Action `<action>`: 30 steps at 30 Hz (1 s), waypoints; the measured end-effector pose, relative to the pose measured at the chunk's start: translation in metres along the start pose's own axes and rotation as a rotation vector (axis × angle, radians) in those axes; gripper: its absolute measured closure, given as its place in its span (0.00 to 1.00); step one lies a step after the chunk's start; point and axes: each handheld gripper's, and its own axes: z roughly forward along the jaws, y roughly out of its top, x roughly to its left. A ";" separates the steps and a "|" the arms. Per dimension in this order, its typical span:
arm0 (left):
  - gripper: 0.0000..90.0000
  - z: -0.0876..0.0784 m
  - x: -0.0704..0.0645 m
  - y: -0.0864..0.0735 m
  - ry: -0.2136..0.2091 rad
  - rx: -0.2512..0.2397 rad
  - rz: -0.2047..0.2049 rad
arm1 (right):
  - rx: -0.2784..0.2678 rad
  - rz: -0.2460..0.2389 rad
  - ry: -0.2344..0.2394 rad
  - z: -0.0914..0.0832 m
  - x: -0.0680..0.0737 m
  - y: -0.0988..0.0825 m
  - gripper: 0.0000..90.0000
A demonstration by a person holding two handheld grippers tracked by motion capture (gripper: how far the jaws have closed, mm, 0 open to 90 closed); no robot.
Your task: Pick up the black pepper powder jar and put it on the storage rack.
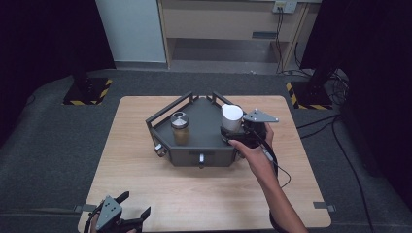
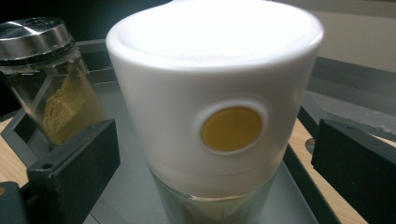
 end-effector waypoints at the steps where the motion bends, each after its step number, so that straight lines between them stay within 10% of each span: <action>1: 0.06 0.000 0.000 0.000 0.000 0.000 0.000 | 0.000 0.001 0.001 0.000 0.000 0.000 0.01; 30: 0.06 -0.002 -0.002 0.001 0.007 0.000 0.008 | -0.025 0.009 0.048 -0.071 0.001 -0.034 0.03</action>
